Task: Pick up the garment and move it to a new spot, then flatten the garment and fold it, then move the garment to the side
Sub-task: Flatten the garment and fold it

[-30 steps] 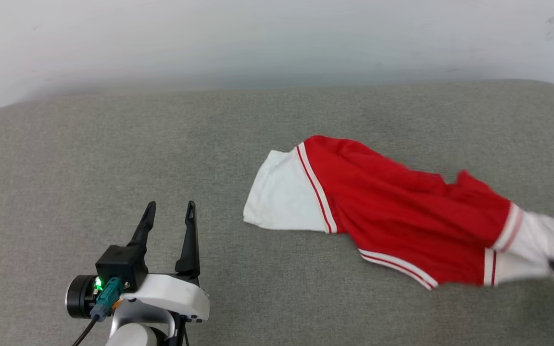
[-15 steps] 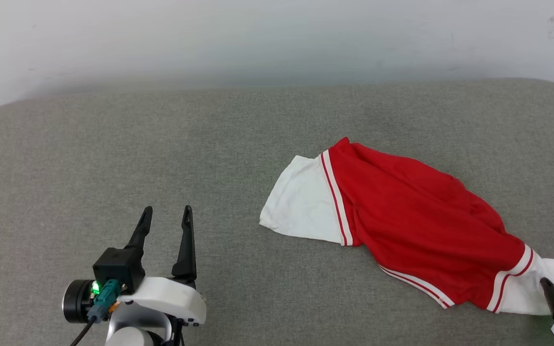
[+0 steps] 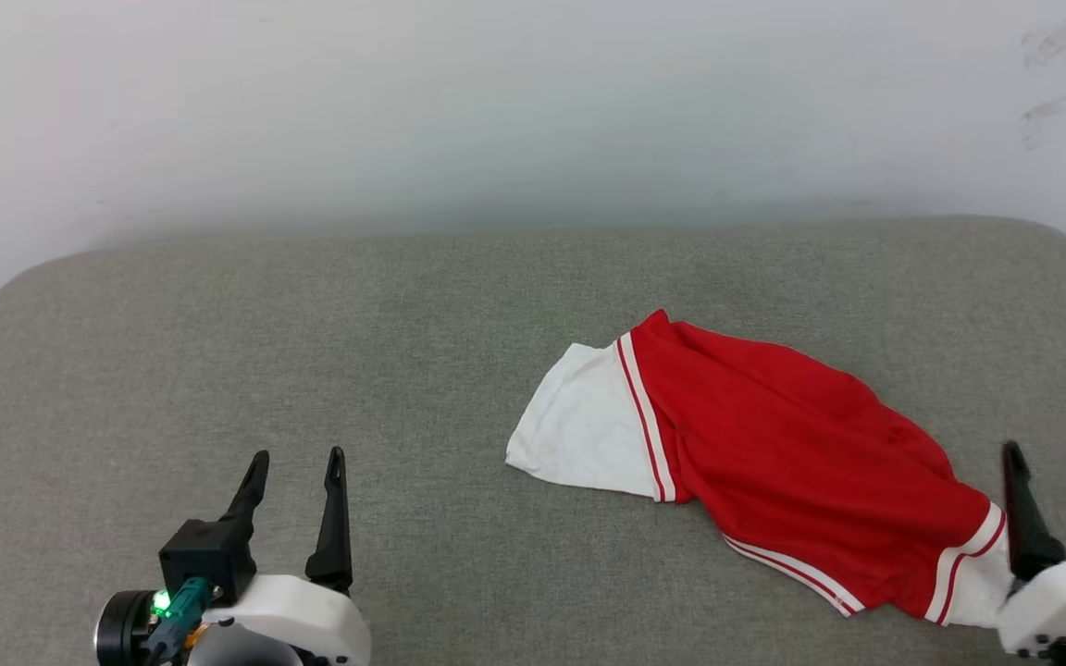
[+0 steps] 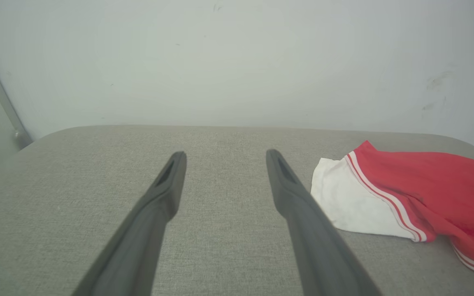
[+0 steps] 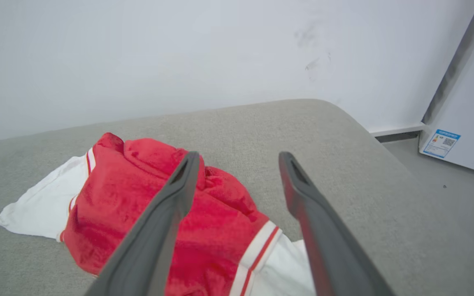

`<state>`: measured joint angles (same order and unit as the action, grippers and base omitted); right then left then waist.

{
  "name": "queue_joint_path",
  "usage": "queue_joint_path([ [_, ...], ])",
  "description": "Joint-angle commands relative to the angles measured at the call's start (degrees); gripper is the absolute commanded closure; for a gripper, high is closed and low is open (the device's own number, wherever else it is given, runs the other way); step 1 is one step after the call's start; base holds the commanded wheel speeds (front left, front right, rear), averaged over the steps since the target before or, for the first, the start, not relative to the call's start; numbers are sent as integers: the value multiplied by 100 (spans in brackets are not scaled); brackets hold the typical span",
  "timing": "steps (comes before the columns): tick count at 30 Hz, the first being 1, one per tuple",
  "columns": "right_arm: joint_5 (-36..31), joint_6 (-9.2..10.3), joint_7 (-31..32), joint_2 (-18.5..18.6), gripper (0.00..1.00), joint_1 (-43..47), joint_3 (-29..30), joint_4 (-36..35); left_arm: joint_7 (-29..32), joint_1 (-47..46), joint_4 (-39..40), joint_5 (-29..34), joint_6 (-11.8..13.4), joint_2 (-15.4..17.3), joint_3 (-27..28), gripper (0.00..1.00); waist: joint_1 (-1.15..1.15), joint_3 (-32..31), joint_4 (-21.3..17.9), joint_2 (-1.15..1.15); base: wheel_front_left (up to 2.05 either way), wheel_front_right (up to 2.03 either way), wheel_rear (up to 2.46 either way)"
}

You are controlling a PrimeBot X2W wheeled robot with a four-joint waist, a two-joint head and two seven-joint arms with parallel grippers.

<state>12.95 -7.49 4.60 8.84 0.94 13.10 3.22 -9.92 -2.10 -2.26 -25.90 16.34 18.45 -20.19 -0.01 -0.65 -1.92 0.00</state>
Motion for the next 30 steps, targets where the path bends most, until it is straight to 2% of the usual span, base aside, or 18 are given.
queue_joint_path([
  [1,-74,0,-123,-66,0,90,-96,-146,12,84,13,-4,12,45,20,0,1,-21,-9,0,0,0,0],
  [5,-235,1,-359,-255,0,336,-402,-632,54,125,25,-15,35,106,34,0,1,-73,-34,0,0,0,0],
  [10,-288,1,-353,-432,0,633,-736,-1094,183,95,17,9,66,205,16,0,1,-84,-139,0,0,0,0],
  [16,-338,1,-275,-497,0,719,-1034,-1463,731,-484,-134,-80,-240,194,-229,0,1,51,-362,0,0,0,0],
  [23,-289,1,-260,-442,0,372,-1219,-1719,2207,-1987,-727,-228,-895,67,-780,0,1,767,-613,0,0,0,0],
  [29,-228,1,-393,-405,0,117,-1303,-1650,3484,-3019,-1573,-360,-1310,-85,-1167,0,1,1275,-817,0,0,0,0],
  [30,-194,1,-479,-405,0,0,-1369,-1591,3978,-3359,-1994,-369,-1432,-145,-1315,0,1,1469,-913,0,0,0,0],
])
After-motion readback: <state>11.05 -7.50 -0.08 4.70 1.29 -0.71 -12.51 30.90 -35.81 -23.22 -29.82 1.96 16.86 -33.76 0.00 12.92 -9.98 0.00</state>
